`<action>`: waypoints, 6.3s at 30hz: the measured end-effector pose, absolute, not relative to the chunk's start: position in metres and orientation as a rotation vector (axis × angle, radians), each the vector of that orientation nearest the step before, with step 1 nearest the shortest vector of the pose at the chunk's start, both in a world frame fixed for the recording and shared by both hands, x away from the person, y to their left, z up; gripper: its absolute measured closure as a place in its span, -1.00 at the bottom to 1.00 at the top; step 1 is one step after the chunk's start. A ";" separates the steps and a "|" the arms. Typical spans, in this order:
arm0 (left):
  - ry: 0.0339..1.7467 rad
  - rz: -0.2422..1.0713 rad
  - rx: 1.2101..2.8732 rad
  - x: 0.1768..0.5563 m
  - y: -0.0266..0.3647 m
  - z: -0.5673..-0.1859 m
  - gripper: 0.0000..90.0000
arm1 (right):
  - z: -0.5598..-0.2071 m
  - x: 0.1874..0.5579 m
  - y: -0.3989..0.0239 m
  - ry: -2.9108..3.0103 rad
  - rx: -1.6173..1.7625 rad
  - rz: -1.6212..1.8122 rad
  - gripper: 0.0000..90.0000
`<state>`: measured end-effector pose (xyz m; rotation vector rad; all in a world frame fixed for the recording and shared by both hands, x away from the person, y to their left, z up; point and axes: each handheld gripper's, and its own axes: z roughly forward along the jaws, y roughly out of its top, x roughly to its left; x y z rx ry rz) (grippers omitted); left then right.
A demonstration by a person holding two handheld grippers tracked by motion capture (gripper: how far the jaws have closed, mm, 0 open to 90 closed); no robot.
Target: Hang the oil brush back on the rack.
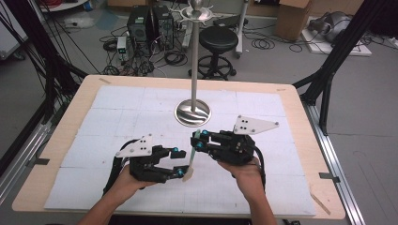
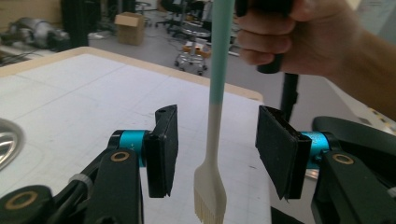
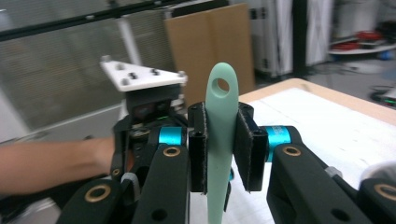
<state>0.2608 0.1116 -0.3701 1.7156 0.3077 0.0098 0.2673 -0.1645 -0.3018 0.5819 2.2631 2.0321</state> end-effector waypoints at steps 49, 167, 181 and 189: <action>0.517 0.193 1.757 0.262 0.103 -0.373 0.82 | -0.308 0.254 -0.157 2.060 0.773 1.940 -0.14; 0.570 0.293 1.601 0.259 0.233 -0.396 -0.52 | -0.162 0.443 -0.094 2.096 0.864 1.893 0.84; 0.558 0.289 1.596 0.257 0.233 -0.395 -0.52 | -0.166 0.451 -0.094 2.069 0.922 1.924 0.83; 0.556 0.289 1.598 0.257 0.232 -0.395 -0.51 | -0.165 0.452 -0.091 2.069 0.924 1.928 0.83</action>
